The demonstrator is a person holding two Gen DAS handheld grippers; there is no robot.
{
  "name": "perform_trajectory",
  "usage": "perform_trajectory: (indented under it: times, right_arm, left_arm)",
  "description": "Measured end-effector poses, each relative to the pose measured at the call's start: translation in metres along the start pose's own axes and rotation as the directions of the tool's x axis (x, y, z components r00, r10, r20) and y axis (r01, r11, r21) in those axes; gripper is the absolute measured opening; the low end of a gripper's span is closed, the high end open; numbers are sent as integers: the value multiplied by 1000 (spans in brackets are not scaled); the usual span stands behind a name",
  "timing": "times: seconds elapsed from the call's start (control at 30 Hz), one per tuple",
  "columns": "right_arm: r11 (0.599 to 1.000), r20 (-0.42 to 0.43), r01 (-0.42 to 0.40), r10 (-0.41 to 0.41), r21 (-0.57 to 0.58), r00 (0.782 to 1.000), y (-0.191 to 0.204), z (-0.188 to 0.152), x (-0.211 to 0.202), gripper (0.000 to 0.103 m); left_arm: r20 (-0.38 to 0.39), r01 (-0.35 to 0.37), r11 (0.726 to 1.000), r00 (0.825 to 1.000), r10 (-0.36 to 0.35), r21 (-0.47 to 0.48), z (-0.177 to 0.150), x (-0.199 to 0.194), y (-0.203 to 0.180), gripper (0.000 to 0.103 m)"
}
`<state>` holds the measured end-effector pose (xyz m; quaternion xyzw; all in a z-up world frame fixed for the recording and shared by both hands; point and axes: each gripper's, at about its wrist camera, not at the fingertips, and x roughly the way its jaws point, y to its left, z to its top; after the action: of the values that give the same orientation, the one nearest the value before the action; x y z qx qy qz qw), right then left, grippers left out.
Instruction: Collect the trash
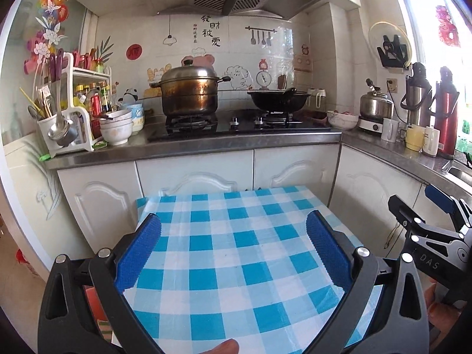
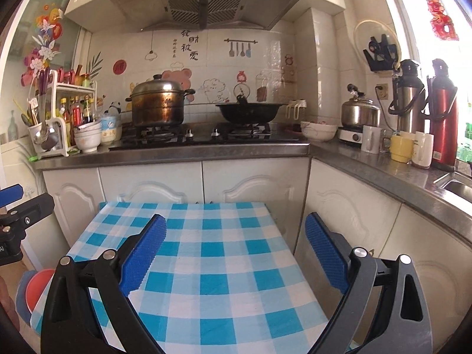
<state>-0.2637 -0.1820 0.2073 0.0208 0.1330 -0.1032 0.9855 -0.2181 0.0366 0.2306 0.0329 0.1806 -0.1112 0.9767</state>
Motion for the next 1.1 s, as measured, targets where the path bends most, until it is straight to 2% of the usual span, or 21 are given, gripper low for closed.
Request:
perform_trajectory:
  times: [0.13,0.33,0.7,0.9,1.1]
  right_arm:
    - [999,75,47,-48,13,996,-16,16,-26,95]
    - [993,180,112,-115,30,977,-36,35,-63,96]
    - [972,307,182,-221,151,926,-75,39,-104,98]
    - [961,300,220,-261,165,917,-83,36,-101,98]
    - [968,203,219,-240,119,949,-76,13,-68,98]
  left_arm:
    - [21,29,999,999,-29,-17,11,-7,-10,99]
    - [58,67,997,996,-65,-31,21,-16,-26,99]
    - [98,122,992,988,-118,-32,23,-24,-44,99]
    - [88,137,990,987,-132,-42,20,-21,-43,99]
    - [65,135,989,989,-131,-53,9,-16,-40,99]
